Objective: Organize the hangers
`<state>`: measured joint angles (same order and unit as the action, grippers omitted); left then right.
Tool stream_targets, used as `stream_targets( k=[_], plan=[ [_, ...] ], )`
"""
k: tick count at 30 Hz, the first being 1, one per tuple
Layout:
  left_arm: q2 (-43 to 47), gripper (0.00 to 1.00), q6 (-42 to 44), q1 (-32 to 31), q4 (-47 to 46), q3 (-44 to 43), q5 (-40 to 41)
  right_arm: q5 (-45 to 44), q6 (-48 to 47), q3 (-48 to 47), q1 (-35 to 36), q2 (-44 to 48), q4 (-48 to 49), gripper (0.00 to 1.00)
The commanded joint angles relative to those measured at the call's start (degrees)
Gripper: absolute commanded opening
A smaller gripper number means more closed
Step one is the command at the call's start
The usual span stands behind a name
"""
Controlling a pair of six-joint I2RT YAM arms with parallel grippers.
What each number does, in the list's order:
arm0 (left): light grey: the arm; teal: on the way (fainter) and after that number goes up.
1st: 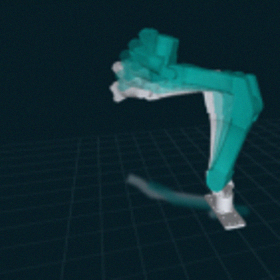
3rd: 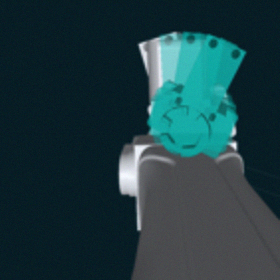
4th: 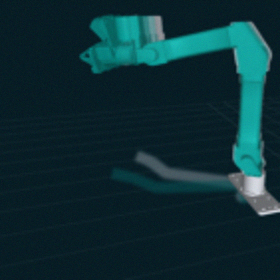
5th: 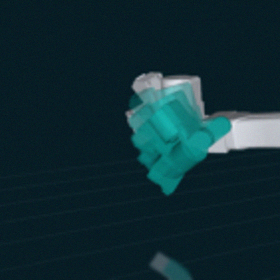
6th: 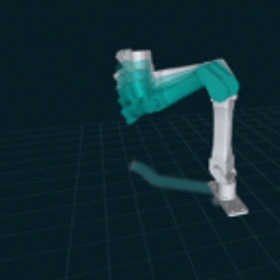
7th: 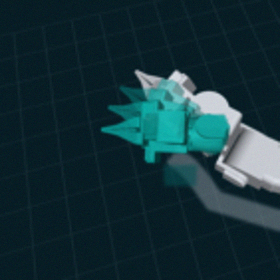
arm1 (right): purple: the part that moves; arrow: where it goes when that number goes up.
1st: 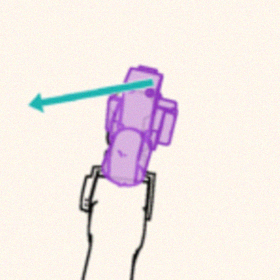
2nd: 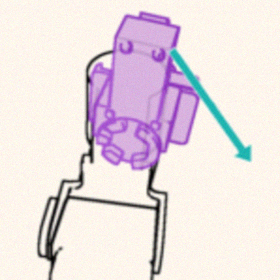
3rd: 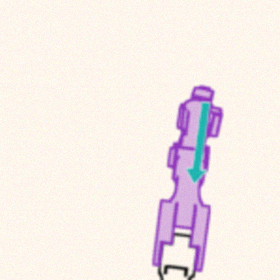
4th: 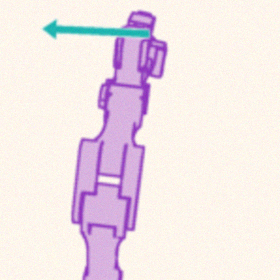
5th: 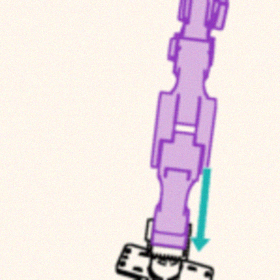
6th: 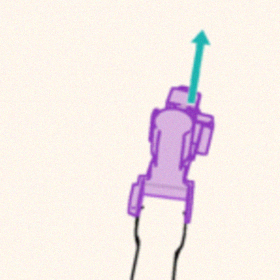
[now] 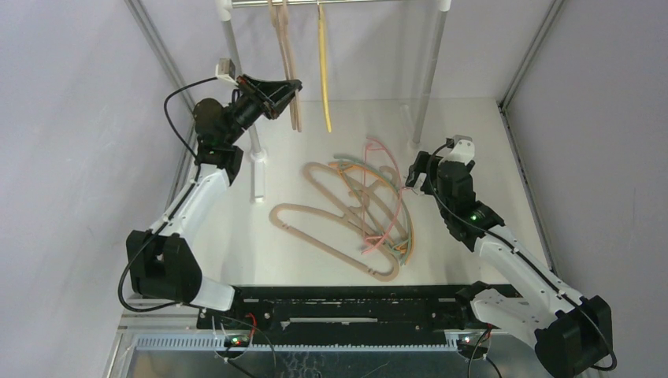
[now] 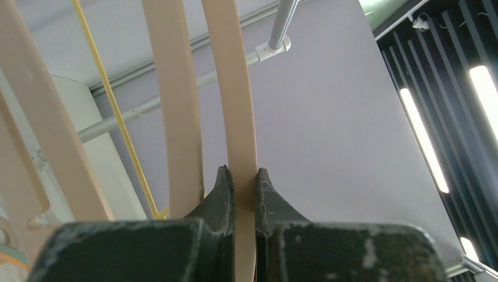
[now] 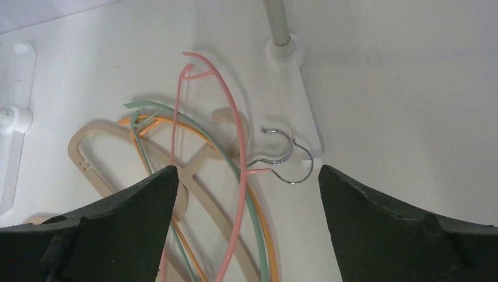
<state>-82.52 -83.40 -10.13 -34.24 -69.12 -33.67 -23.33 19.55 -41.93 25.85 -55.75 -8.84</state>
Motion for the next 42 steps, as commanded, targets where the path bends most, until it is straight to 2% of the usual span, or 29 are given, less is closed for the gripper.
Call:
stream_targets(
  k=[1, 5, 7, 9, 11, 13, 15, 21, 25, 37, 42],
  plan=[
    [1.05, 0.00, 2.53, 0.71, -0.33, -0.65, 0.99, 0.56, -0.76, -1.25, -0.47, 0.13, 1.10, 0.98],
    [0.53, 0.01, 2.04, 1.24, 0.05, -1.12, 1.06, 0.75, -0.57, -1.13, -0.47, 0.02, 1.11, 0.97],
    [0.81, 0.08, 2.05, 1.47, 0.91, -1.00, 1.40, 0.75, -0.56, -1.00, -0.46, 0.14, 0.96, 0.97],
    [1.83, 0.20, 2.49, 1.61, 2.26, 0.01, 2.36, 0.55, -0.55, -0.70, -0.45, 0.49, 0.98, 0.97],
    [2.95, 0.24, 3.42, 1.75, 3.58, 1.03, 3.25, 0.48, -0.54, -0.33, -0.64, 0.86, 1.09, 0.97],
    [3.82, 0.34, 4.44, 1.81, 4.69, 1.49, 3.52, 0.64, -0.37, -0.01, -0.78, 1.01, 1.19, 0.97],
    [4.55, 0.40, 5.50, 1.84, 5.56, 1.75, 3.65, 0.74, -0.31, 0.09, -0.75, 1.08, 1.07, 0.98],
    [8.20, 0.57, 12.91, 1.85, 12.59, 1.12, 5.11, 0.57, 0.14, 0.25, -0.78, 2.05, 0.58, 1.00],
    [11.60, 0.73, 18.49, 1.80, 16.46, 1.23, 5.06, 0.14, 0.11, 0.48, -0.63, 2.48, 0.33, 1.00],
    [17.23, 0.78, 24.00, 1.89, 22.05, 3.21, 7.11, -0.58, 0.11, 0.62, 0.66, 3.74, -0.23, 1.00],
    [22.00, 0.80, 32.37, 1.95, 31.60, 1.26, 11.06, -0.84, -0.95, 0.05, 1.18, 4.40, 0.56, 1.00]
  ],
)
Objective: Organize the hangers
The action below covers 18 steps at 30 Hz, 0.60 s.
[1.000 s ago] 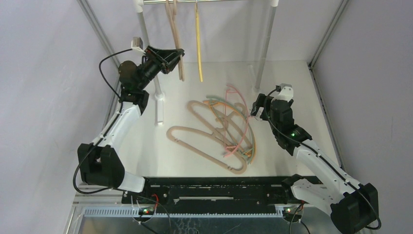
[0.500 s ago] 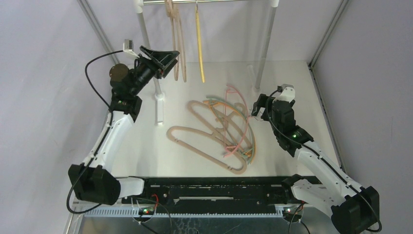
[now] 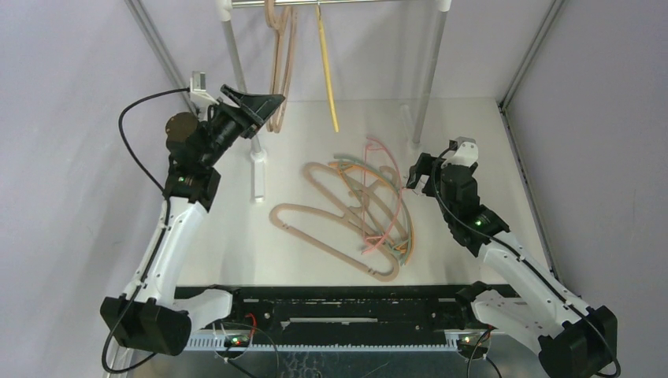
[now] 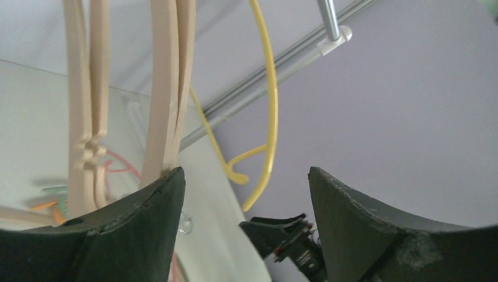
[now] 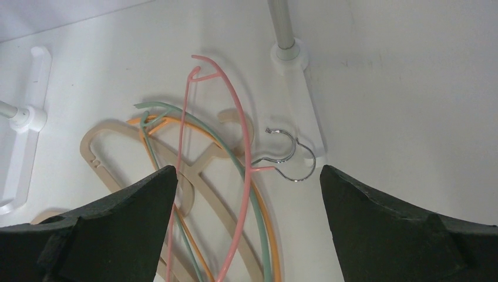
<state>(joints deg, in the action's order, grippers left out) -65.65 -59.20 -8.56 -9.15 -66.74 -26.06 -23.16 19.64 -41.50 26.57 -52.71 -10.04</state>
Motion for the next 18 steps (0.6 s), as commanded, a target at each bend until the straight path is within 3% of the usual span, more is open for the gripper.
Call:
stream_targets(
  k=[1, 12, 18],
  plan=[
    [5.73, 0.81, 8.83, 0.43, 7.26, -1.22, 3.99, -0.99, -1.09, -0.54, 0.54, 1.21, 1.71, 1.00],
    [-0.15, 0.79, 7.51, 0.47, 3.98, -4.99, 3.64, -1.60, -0.82, -0.96, 1.61, 0.33, 1.47, 1.00],
    [-1.63, 0.70, 11.87, 0.41, 7.96, -11.91, 6.16, -1.57, -1.38, -1.00, 0.89, -0.09, 2.10, 1.00]
  ],
)
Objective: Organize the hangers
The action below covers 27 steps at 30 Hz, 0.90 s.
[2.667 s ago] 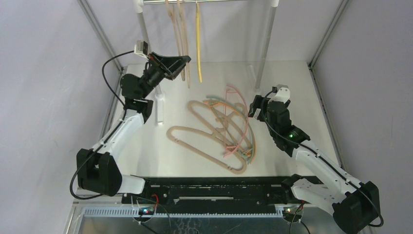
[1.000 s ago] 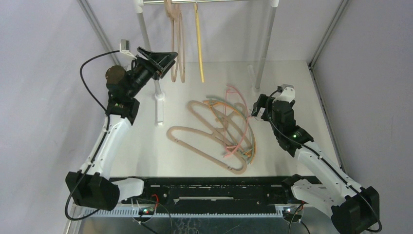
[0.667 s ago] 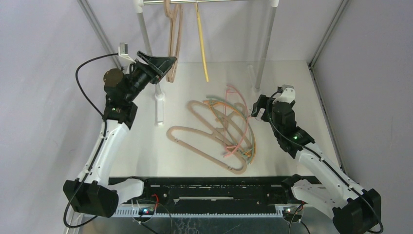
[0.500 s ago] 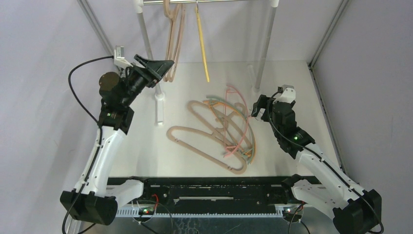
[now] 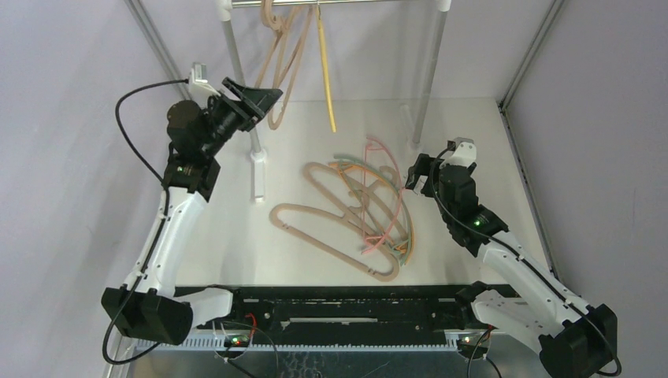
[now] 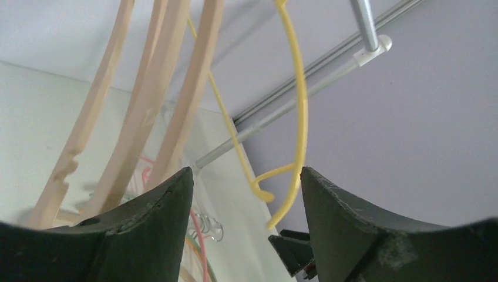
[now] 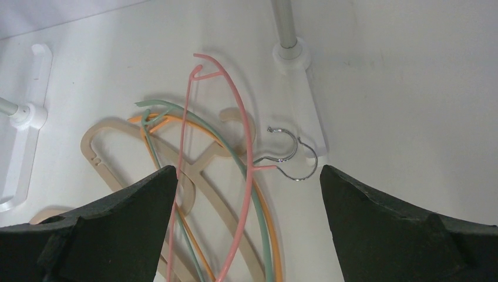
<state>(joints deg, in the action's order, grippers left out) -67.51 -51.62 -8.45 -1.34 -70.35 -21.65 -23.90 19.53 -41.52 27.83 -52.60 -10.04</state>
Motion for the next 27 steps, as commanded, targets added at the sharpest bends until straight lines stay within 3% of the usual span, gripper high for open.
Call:
stream_targets(
  k=[1, 13, 15, 18, 21, 27],
  plan=[
    [-0.34, 0.69, 4.48, 0.31, 0.61, -9.71, 1.66, -0.73, -1.33, -0.94, -0.53, -0.34, 2.25, 1.00],
    [-7.18, 0.65, 4.81, 0.30, 2.10, -21.76, 1.97, 0.17, -0.99, -0.93, -1.48, -1.89, 2.75, 1.00],
    [-8.85, 0.56, 5.08, 0.34, 2.29, -23.15, 1.88, 0.08, -0.87, -0.99, -1.63, -1.97, 2.68, 1.00],
    [-10.33, 0.25, 5.58, 0.35, 2.34, -24.58, 2.23, 0.13, -0.90, -0.93, -1.96, -1.92, 2.58, 1.00],
    [-11.28, 0.03, 6.88, 0.31, 2.31, -25.58, 2.93, 0.32, -1.15, -0.93, -2.47, -1.86, 2.58, 1.00],
    [-12.88, 0.00, 10.38, 0.30, 2.23, -27.02, 4.64, 0.86, -0.81, -0.98, -3.27, -2.47, 2.58, 1.00]
  ],
)
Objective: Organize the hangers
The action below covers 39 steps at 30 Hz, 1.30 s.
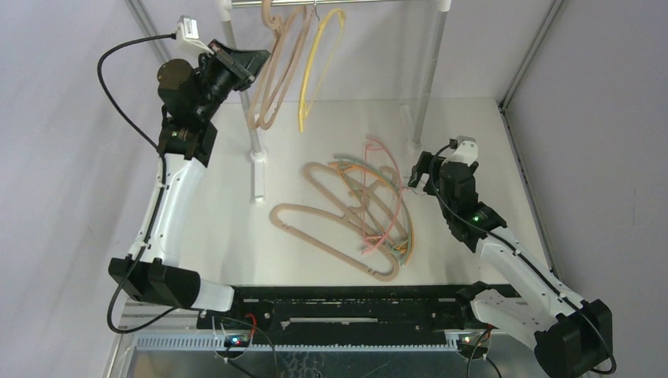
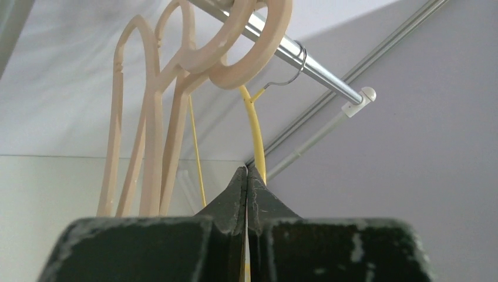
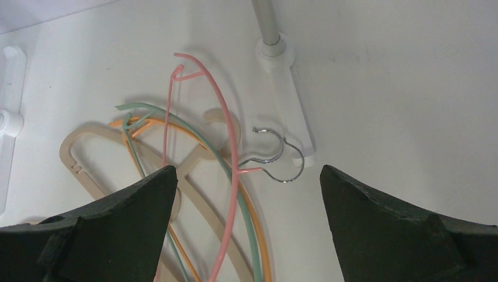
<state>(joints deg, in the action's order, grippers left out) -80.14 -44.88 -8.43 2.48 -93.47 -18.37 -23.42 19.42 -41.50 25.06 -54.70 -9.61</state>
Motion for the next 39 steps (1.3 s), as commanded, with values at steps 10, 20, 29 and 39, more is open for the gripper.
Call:
stream_targets(
  k=[10, 20, 29, 39],
  plan=[
    [-5.85, 0.00, 2.90, -0.31, -1.62, -8.22, 0.09, 0.46, -0.95, -0.96, -1.44, -0.76, 2.55, 1.00],
    [-11.22, 0.00, 1.41, -0.86, -1.48, -14.18, -1.03, 1.72, -0.88, -0.96, -3.99, -1.44, 2.76, 1.00],
    [-17.89, 0.00, 0.46, -1.70, 0.76, -23.61, -0.95, 2.67, -1.04, -0.98, -5.90, -2.69, 3.32, 1.00],
    [-20.24, 0.00, 0.28, -1.88, 1.16, -26.02, -0.31, 3.63, -0.70, -0.23, -7.34, -2.78, 3.39, 1.00]
  ],
)
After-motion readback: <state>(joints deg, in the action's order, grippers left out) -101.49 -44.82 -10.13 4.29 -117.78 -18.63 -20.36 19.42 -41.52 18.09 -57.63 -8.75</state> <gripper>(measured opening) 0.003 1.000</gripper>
